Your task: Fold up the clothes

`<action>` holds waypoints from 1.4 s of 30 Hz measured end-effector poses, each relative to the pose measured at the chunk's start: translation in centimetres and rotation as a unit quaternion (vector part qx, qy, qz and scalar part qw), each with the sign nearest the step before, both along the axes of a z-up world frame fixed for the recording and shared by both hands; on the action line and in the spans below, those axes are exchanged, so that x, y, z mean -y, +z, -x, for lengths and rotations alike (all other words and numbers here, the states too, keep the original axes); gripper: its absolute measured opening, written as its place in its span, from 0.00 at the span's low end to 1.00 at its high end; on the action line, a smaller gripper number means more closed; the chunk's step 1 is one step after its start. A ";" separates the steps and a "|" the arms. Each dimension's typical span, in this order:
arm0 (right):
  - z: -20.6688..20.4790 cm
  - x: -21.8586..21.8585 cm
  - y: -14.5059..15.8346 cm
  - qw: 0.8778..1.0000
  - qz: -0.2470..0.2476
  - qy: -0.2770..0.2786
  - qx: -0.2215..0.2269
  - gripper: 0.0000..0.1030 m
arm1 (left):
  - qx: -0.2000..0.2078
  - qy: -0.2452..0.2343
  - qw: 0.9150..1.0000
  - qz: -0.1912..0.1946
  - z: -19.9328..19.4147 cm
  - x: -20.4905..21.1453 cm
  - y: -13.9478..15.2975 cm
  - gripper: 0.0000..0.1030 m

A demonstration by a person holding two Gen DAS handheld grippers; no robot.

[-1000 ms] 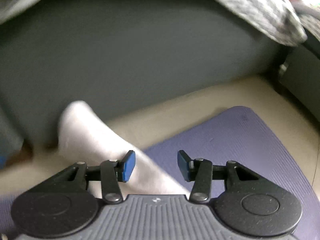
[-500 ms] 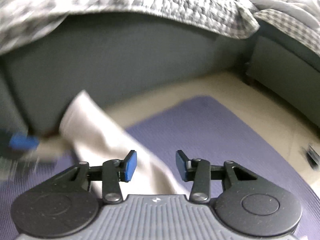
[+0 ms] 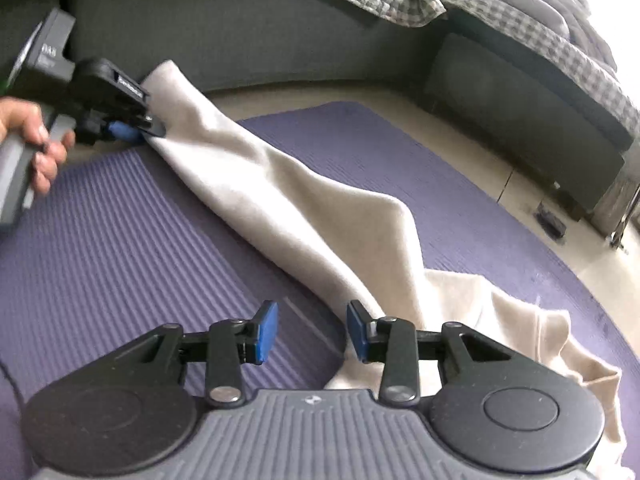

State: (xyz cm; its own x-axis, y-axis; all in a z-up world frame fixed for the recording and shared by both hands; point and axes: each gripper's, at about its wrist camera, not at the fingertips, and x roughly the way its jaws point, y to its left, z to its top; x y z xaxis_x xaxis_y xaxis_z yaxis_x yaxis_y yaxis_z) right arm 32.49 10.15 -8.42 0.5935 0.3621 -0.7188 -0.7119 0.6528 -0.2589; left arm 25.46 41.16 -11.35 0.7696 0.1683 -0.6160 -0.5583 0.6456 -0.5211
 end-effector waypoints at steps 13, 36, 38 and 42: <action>-3.3 -1.0 -1.2 0.992 -0.080 0.012 -0.102 0.00 | -0.030 0.002 0.970 -0.242 -0.6 7.6 7.2 0.07; 4.7 1.2 -1.5 0.990 -0.014 -0.140 -0.010 0.06 | -0.093 0.003 0.964 -0.251 0.2 6.2 5.1 0.13; 4.9 3.2 -0.7 0.989 -0.052 -0.131 -0.050 0.04 | -0.096 -0.001 0.961 -0.258 0.4 6.2 5.2 0.13; 4.1 5.7 -0.2 0.984 -0.091 -0.102 -0.110 0.05 | -0.118 -0.002 0.956 -0.269 0.7 5.7 4.9 0.14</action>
State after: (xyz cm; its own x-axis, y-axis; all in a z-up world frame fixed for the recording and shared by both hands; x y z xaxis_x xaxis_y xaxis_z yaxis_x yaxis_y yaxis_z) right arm 28.34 4.46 -8.67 0.5041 0.3867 -0.7723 -0.5874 0.8090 0.0217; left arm 24.77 35.44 -6.46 0.6213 0.5060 -0.5983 -0.6159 0.7874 0.0264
